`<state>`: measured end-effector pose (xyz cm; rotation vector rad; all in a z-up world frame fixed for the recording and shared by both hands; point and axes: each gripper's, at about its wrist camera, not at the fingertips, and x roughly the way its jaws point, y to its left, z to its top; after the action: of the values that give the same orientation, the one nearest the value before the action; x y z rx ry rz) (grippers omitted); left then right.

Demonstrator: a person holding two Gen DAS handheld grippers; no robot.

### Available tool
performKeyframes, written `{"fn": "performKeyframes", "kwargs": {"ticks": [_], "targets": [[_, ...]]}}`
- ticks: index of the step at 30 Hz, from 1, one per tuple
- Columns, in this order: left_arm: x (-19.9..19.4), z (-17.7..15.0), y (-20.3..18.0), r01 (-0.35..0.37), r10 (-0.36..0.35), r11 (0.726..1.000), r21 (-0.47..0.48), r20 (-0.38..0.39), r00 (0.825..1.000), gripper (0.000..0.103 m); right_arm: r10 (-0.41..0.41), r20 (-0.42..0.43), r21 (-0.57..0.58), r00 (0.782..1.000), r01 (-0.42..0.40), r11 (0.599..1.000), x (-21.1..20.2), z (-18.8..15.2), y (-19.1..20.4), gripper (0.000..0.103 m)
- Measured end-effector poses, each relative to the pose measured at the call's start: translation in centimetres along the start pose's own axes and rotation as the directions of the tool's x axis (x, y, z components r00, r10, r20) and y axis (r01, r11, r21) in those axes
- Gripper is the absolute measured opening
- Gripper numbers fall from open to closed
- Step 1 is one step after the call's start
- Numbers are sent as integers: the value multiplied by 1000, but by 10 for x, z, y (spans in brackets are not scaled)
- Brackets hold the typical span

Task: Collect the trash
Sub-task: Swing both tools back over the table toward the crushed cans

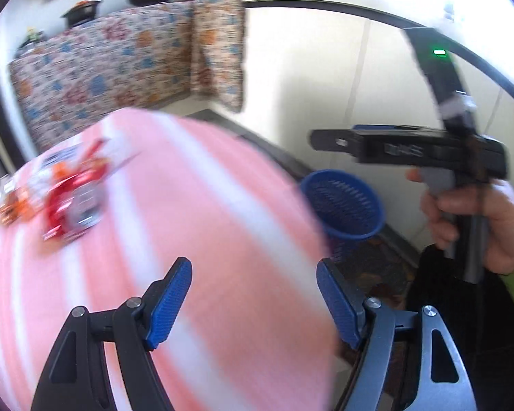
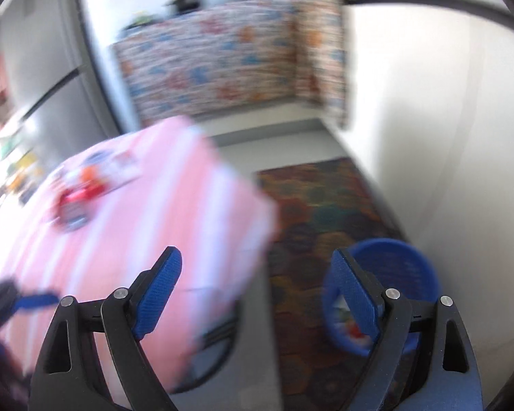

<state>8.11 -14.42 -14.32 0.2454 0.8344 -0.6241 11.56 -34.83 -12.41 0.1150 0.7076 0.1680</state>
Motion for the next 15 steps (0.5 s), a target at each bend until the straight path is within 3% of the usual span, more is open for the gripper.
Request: {"fn": "performKeyframes", "kwargs": {"ticks": [3, 5, 10, 13, 15], "targets": [[-13, -20, 53, -99, 98, 994, -42, -13, 995, 77, 71, -44, -103, 996, -76, 992, 18, -1, 56, 93], [-20, -30, 87, -128, 127, 987, -92, -19, 992, 77, 83, -83, -144, 993, -94, 985, 39, -4, 86, 93], [-9, -44, 144, -131, 123, 980, -153, -59, 991, 77, 16, -182, -237, 983, -60, 970, 86, -24, 131, 95], [2, -47, 154, -136, 128, 983, -125, -74, 989, 78, 12, -161, -251, 987, -53, 967, 80, -31, 134, 97], [8, -41, 155, -115, 109, 989, -94, -74, 991, 85, 7, -171, -238, 985, -48, 970, 75, -34, 131, 98]]}}
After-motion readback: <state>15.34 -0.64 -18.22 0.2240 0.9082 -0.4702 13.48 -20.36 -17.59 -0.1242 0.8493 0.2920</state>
